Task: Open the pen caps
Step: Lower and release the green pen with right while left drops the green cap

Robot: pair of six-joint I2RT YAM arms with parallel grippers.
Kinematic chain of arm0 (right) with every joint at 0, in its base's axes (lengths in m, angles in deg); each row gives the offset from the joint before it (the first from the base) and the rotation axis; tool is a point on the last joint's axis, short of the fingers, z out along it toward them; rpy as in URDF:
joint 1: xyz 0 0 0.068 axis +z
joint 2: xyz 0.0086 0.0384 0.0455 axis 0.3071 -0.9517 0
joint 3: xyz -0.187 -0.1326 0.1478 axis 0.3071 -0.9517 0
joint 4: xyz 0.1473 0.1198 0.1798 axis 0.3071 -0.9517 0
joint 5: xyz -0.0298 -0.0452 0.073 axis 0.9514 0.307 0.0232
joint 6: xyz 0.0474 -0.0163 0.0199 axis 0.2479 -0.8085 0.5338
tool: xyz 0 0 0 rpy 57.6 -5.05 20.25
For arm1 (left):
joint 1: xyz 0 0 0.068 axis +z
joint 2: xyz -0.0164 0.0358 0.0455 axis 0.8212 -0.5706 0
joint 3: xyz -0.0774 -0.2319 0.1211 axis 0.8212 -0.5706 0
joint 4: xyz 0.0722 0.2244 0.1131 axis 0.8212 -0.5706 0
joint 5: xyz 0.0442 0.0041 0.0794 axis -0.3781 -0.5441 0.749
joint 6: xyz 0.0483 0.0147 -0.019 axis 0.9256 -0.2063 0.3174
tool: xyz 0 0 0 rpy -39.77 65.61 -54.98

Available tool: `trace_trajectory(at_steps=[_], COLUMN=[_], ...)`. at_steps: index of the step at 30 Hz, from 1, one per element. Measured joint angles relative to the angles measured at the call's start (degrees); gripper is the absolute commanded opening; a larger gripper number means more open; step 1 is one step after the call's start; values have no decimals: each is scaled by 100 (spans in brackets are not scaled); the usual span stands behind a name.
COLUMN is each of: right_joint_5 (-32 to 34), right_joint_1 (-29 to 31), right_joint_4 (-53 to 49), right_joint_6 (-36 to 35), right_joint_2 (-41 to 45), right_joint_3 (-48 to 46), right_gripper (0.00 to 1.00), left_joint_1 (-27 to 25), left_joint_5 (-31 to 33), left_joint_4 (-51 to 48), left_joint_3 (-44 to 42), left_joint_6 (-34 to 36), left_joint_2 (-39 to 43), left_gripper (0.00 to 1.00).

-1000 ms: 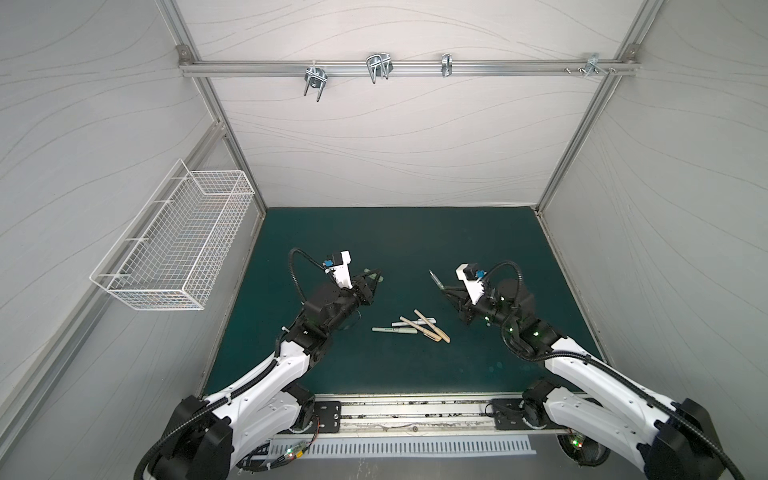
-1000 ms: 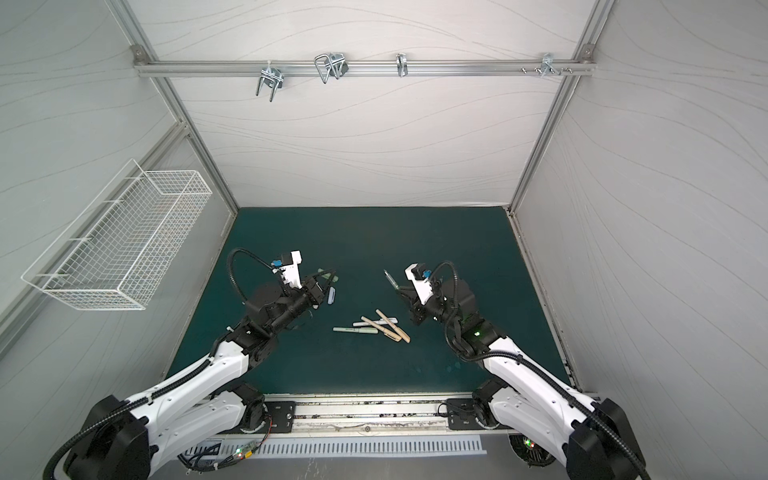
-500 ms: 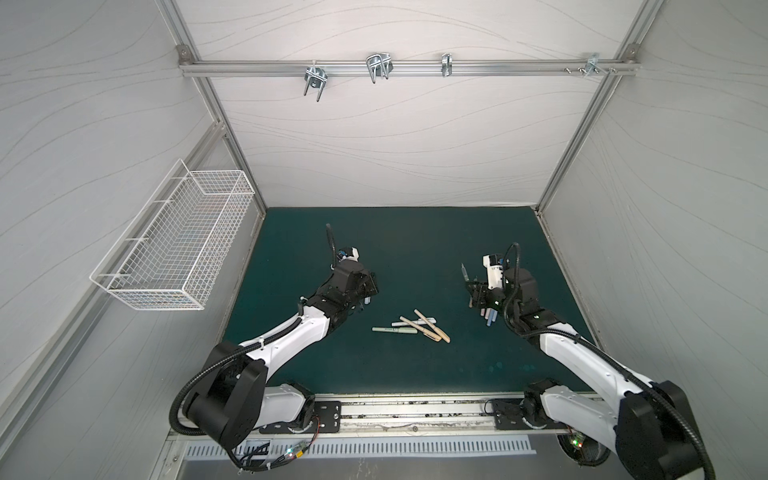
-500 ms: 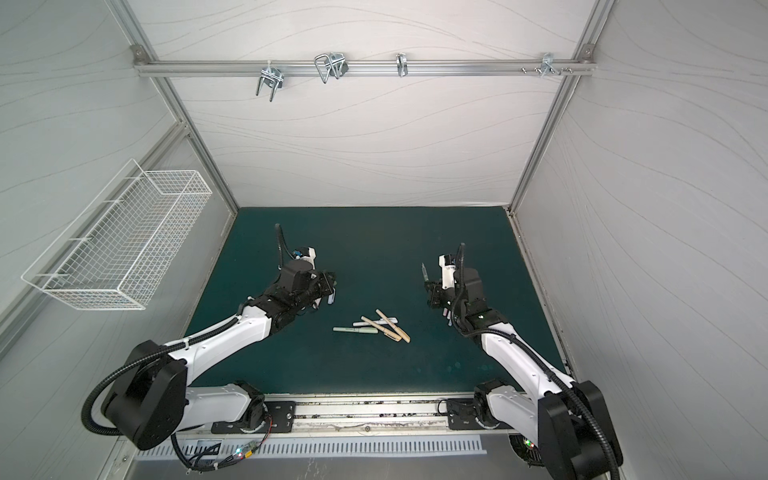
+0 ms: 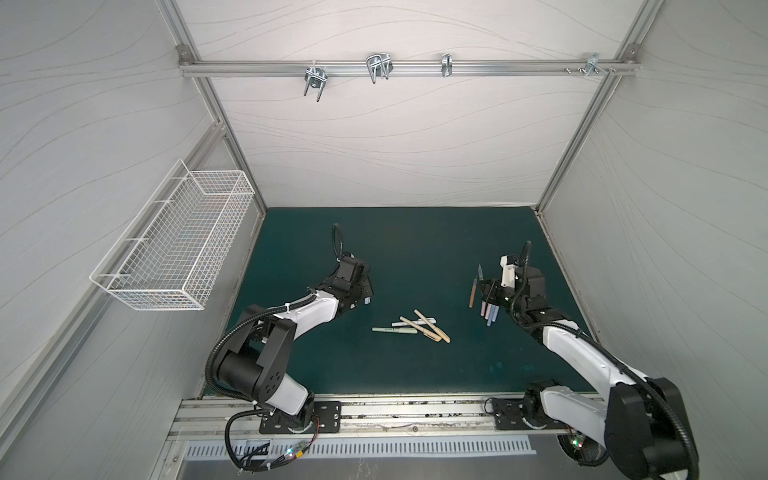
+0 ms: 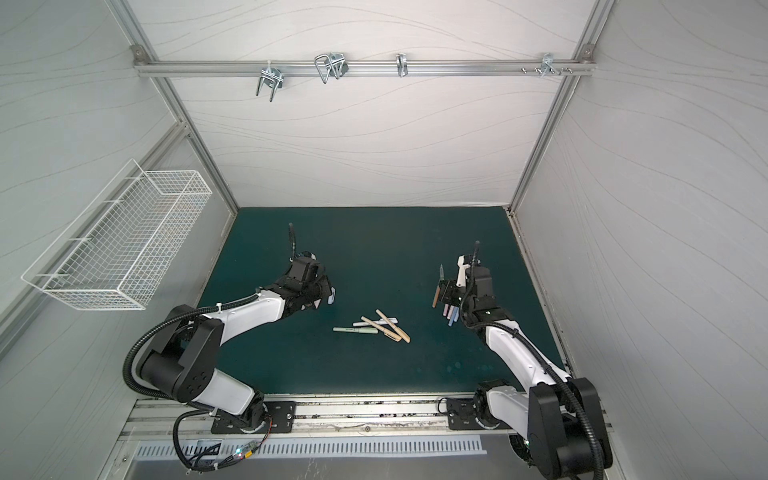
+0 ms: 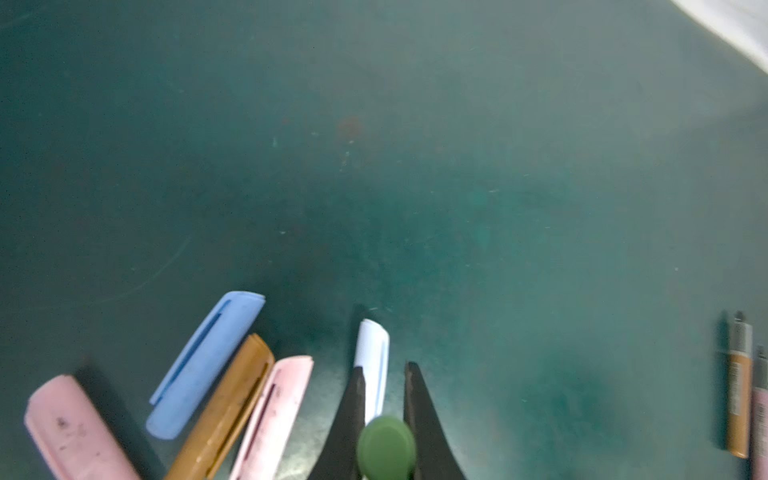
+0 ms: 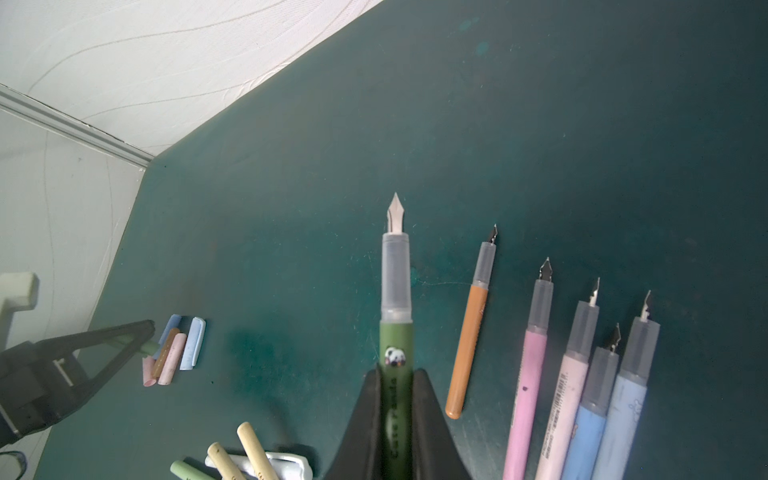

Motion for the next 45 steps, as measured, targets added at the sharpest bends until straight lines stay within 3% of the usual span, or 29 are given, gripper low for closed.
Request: trace_trajectory(at_steps=[14,19,31,37,42,45], right_joint_5=[1003,920,378,179,90,142], right_joint_1=[-549,-1016,-1663,-1757,-1808,-1818], right_joint_4=[-402,-435,-227,68,155,129], right_joint_6=[315,588,1043,1049,1093,1095], right_joint_2=[225,-46,-1244,-1491,-1510,-1349], right_joint_3=[-184,-271,-323,-323,-326,-378], right_gripper=[0,0,0,19,30,42], left_joint_1=[192,245,284,293,293,293], left_joint_5=[302,262,203,181,166,133], left_joint_4=[-372,-387,-459,-511,-461,-350], left_joint_3=[592,730,782,778,616,466], left_joint_6=[120,162,247,258,245,234], left_joint_2=[-861,-1071,-1115,-1034,-647,-396], left_gripper=[0,0,31,41,42,42])
